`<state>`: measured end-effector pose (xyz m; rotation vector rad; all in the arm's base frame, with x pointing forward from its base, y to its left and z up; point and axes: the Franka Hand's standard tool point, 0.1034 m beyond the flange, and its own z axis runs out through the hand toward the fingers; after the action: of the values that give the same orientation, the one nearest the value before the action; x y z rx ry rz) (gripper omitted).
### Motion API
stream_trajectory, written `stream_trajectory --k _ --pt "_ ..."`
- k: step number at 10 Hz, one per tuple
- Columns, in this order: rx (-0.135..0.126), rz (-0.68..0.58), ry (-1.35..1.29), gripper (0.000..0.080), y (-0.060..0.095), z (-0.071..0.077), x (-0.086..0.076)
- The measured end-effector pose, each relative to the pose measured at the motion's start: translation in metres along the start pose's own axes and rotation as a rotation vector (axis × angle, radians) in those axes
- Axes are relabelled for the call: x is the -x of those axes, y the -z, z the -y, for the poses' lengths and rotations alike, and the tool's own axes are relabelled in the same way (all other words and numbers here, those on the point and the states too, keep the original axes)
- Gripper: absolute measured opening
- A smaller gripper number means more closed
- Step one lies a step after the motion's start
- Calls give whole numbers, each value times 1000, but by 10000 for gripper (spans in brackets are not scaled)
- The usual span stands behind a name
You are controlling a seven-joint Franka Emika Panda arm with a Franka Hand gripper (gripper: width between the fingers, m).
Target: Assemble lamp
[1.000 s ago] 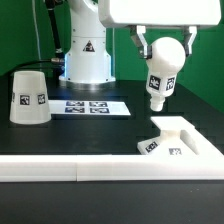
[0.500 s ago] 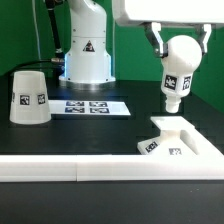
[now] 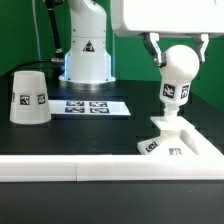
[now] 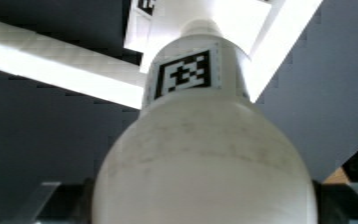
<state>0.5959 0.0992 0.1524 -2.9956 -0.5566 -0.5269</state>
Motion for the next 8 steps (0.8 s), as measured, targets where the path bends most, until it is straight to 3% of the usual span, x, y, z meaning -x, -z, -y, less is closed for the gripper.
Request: stream_trajectory --k 8 --pt "-10 29 3 576 -16 3 12"
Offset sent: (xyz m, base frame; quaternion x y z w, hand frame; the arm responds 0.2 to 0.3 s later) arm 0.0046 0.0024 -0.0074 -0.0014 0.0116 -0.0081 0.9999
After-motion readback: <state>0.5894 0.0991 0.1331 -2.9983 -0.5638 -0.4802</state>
